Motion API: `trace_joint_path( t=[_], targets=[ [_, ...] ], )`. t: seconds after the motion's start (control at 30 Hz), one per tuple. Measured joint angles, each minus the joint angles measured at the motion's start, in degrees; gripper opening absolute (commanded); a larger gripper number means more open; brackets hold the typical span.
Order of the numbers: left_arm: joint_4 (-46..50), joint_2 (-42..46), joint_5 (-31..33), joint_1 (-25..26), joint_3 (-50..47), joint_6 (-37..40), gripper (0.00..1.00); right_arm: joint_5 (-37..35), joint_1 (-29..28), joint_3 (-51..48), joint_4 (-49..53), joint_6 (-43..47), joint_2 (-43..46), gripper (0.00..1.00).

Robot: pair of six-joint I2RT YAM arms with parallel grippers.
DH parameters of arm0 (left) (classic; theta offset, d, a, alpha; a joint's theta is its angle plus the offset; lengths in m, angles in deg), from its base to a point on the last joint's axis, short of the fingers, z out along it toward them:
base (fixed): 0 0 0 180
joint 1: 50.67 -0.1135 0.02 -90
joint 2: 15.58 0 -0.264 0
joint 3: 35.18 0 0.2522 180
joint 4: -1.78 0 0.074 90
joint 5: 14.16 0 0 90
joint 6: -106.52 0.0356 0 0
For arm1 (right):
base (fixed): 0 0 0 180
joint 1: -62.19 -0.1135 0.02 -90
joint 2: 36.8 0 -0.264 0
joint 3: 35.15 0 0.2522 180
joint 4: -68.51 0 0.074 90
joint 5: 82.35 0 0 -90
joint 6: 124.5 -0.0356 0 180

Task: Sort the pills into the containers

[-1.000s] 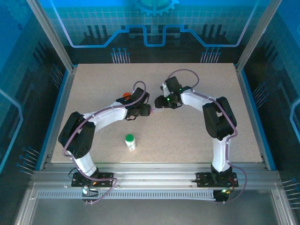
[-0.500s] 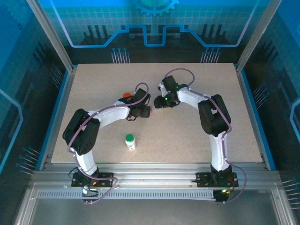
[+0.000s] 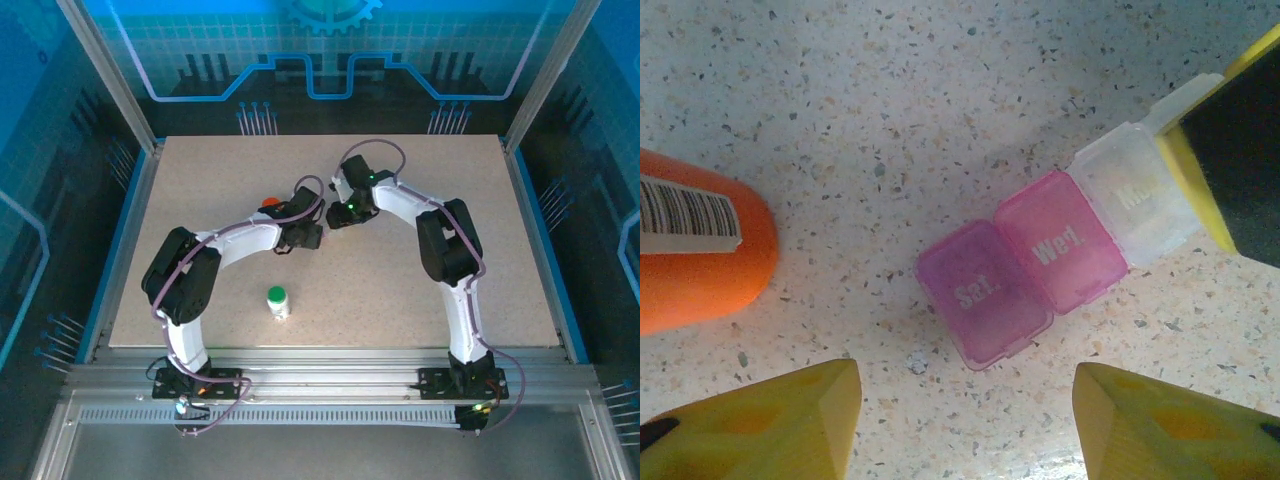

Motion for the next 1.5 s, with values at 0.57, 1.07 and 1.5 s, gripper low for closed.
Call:
trace_joint_path(
  t=[0.57,1.07,1.5],
  targets=[
    [0.7,-3.3,0.8,0.0,1.7,3.1,0.58,0.2,0.0,1.2,1.4,1.8,-0.6,0.46],
    [2.7,-5.1,9.5,0.0,8.0,3.0,0.57,0.4,0.0,1.2,1.4,2.1,-0.7,0.46],
    [6.6,-12.3,12.4,-0.6,14.9,2.4,0.57,0.4,0.0,1.2,1.4,2.7,-0.7,0.46]
  ],
)
